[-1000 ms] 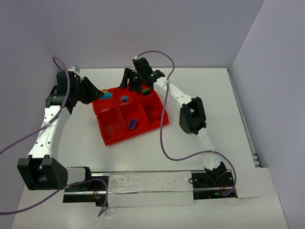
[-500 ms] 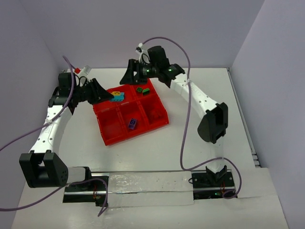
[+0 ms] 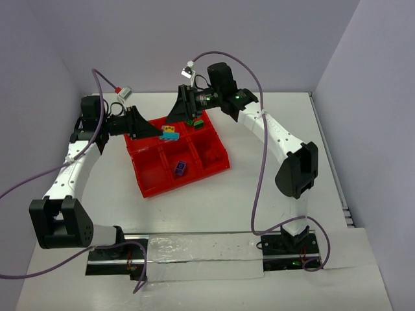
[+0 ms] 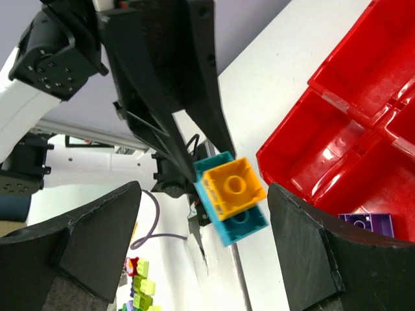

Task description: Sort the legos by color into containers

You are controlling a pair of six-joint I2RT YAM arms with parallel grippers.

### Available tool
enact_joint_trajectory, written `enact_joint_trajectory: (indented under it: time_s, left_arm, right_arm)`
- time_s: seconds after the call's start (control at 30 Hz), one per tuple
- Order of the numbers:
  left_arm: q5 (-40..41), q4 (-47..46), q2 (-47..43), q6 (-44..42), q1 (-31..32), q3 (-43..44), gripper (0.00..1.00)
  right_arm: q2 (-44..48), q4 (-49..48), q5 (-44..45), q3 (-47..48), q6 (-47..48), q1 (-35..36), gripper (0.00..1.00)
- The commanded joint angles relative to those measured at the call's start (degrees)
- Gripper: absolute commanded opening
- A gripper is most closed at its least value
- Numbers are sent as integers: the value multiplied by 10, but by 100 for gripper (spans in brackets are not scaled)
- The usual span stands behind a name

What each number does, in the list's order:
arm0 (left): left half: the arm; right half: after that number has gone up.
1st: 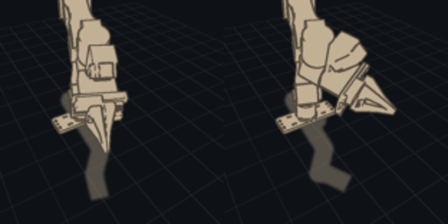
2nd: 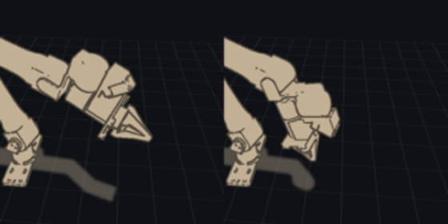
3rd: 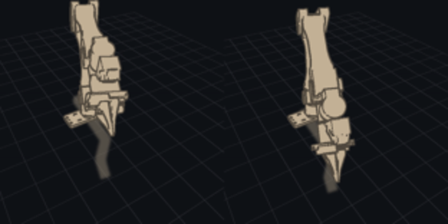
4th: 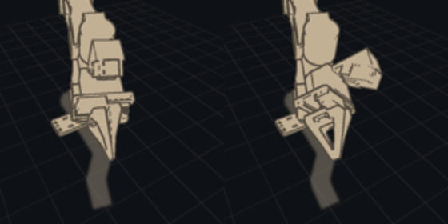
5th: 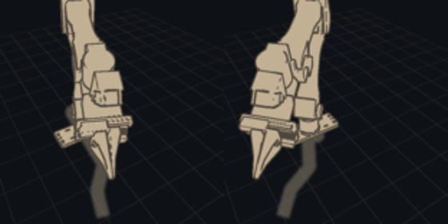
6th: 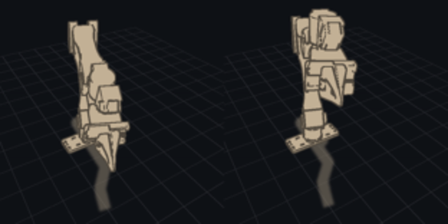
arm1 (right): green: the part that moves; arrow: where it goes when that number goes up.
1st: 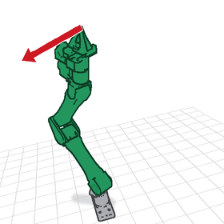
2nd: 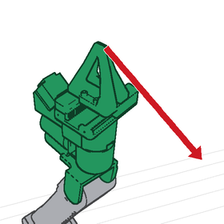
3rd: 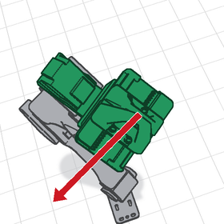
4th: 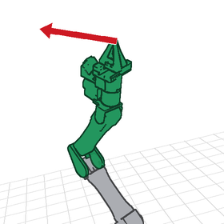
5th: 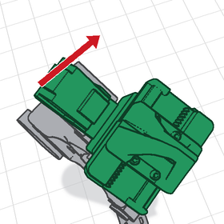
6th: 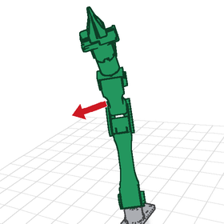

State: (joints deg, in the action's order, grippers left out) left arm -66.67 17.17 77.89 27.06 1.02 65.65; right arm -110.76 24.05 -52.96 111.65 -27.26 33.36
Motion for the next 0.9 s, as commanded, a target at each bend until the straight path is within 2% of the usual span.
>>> enact_joint_trajectory:
  time_s: [0.0,0.4,0.63,0.87]
  left_arm:
    - [-52,-17,-3,-27,-1,31,0]
    - [-55,-16,-9,-29,-1,28,0]
    - [-53,-27,-10,-18,-2,29,0]
    - [-53,-13,-7,-27,-1,36,0]
  right_arm:
    - [6,-20,-49,-13,13,-5,86]
    - [-5,-119,-125,-54,-49,-6,76]
    - [-15,-118,-144,-62,-47,-4,70]
    - [-27,-118,-146,-64,-44,-3,69]
